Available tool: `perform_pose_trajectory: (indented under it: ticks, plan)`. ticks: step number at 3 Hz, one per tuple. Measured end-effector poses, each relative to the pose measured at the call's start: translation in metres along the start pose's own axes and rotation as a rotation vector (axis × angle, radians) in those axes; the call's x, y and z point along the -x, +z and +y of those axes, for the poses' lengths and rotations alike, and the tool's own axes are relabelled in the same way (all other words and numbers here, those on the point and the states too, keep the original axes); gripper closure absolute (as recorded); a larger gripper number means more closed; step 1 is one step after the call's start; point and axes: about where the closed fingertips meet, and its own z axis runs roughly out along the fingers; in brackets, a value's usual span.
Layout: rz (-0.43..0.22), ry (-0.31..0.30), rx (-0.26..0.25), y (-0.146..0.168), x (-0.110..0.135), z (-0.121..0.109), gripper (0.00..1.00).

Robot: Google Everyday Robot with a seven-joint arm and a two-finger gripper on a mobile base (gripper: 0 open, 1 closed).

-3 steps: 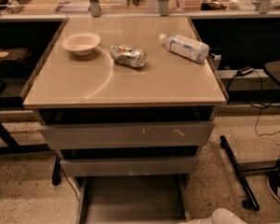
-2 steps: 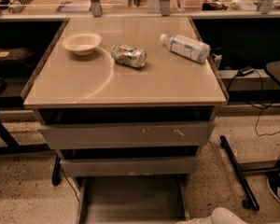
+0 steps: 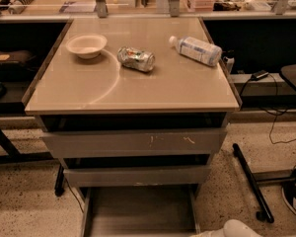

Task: Open bottom drawer

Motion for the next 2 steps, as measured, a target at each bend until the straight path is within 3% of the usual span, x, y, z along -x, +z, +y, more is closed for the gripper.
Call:
perform_pose_trajectory:
  ticks: [1, 2]
  plan:
    - [0.0, 0.0, 0.0, 0.0, 0.0, 0.0, 0.0]
    - [0.0, 0.0, 0.0, 0.0, 0.0, 0.0, 0.0]
